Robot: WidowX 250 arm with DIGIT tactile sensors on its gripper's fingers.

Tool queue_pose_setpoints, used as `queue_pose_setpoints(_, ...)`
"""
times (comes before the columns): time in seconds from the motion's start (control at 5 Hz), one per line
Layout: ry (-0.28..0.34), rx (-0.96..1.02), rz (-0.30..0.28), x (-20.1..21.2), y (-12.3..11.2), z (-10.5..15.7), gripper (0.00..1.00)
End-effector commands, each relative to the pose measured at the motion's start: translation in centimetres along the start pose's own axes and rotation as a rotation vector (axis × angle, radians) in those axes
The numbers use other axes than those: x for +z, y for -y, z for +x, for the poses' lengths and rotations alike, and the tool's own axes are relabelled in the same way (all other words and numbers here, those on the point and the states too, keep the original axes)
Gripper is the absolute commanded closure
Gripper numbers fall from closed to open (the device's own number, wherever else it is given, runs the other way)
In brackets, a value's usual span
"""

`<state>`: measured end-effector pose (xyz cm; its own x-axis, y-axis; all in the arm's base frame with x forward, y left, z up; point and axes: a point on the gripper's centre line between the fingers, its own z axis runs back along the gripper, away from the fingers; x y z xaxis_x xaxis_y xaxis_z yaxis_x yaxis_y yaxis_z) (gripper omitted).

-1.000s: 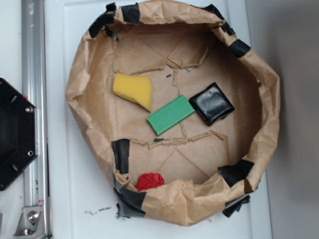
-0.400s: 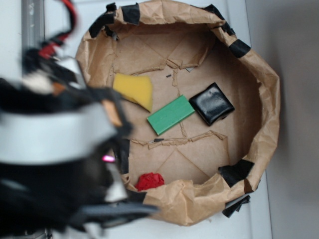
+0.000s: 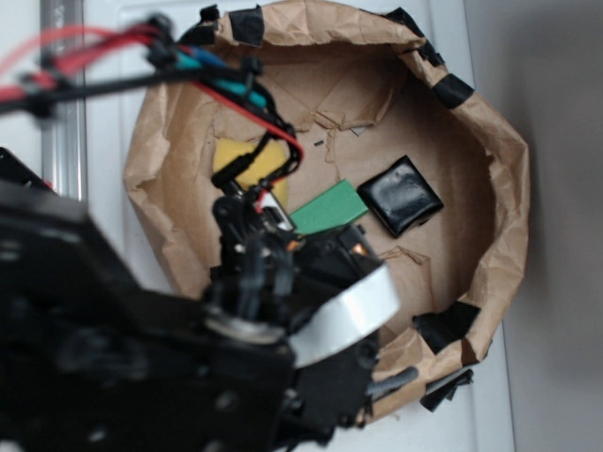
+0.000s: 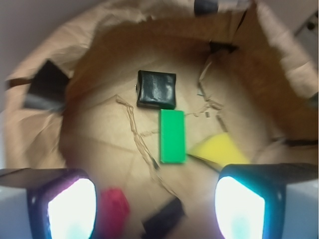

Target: Grab the black box.

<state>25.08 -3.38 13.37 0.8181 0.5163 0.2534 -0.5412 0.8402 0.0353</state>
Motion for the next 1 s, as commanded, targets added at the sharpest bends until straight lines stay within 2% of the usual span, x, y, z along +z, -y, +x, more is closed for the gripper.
queue_pose_setpoints(0.0,0.008,0.104,0.019,-1.1,-2.6,2.8,0.00)
queue_pose_setpoints(0.4,0.008,0.104,0.019,-1.1,-2.6,2.8,0.00)
queue_pose_setpoints(0.6,0.132,-0.111,-0.124,-2.6,-4.1,5.8,0.00)
queue_pose_setpoints(0.8,0.132,-0.111,-0.124,-2.6,-4.1,5.8,0.00)
